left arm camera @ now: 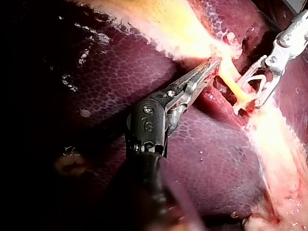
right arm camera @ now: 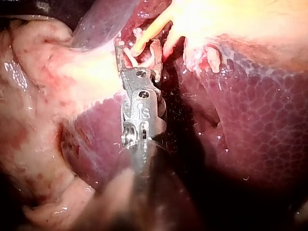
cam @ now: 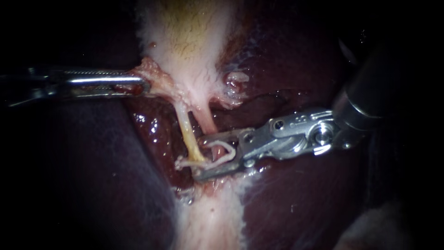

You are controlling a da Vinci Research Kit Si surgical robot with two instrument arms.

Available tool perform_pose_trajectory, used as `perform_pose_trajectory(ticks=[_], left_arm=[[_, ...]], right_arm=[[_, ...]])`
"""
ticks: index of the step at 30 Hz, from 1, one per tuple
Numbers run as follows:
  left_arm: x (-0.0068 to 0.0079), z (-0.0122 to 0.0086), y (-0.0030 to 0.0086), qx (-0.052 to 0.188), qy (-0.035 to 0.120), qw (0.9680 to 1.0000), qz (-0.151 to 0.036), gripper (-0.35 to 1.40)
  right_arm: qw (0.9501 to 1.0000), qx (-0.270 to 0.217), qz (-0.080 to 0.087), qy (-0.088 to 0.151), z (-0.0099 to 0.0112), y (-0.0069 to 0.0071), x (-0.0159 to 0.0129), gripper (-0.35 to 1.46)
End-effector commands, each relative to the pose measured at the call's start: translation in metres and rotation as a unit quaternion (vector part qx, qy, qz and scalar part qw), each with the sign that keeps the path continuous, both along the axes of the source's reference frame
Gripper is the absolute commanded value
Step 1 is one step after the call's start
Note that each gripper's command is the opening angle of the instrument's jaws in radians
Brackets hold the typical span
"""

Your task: Clipping second clip left tube

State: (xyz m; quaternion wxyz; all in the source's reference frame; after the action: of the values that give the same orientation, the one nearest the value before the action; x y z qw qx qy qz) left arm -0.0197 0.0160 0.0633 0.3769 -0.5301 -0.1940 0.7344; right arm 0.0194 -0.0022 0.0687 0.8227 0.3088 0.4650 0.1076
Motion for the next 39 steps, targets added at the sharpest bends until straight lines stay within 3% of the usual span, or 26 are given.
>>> perform_pose_trajectory(ticks=[1, 9, 13, 22, 28, 39], left_arm=[[0.0000, 0.0000, 0.0000, 0.000, 0.000, 1.0000, 0.000, -0.35], [-0.0003, 0.0001, 0.0000, 0.000, 0.000, 1.0000, 0.000, -0.35], [-0.0004, 0.0001, 0.0000, 0.000, 0.000, 1.0000, 0.000, -0.35], [-0.0004, 0.0001, 0.0000, 0.000, 0.000, 1.0000, 0.000, -0.35], [-0.0002, 0.0001, 0.0000, 0.000, -0.001, 1.0000, 0.001, -0.35], [-0.0002, 0.0001, 0.0000, 0.000, -0.001, 1.0000, 0.001, -0.35]], right_arm=[[1.0000, -0.001, 0.002, -0.001, 0.0000, 0.0000, 0.0004, 0.49], [0.9998, 0.019, 0.002, 0.011, 0.0007, -0.0005, 0.0025, 0.50], [0.9993, 0.029, -0.008, 0.020, 0.0010, -0.0009, 0.0032, 0.50], [0.9982, 0.042, 0.003, 0.043, 0.0004, -0.0012, 0.0034, 0.50], [0.9956, 0.065, 0.018, 0.065, -0.0015, -0.0017, 0.0034, 0.50], [0.9910, 0.089, -0.025, 0.097, -0.0054, -0.0038, 0.0045, 0.48]])
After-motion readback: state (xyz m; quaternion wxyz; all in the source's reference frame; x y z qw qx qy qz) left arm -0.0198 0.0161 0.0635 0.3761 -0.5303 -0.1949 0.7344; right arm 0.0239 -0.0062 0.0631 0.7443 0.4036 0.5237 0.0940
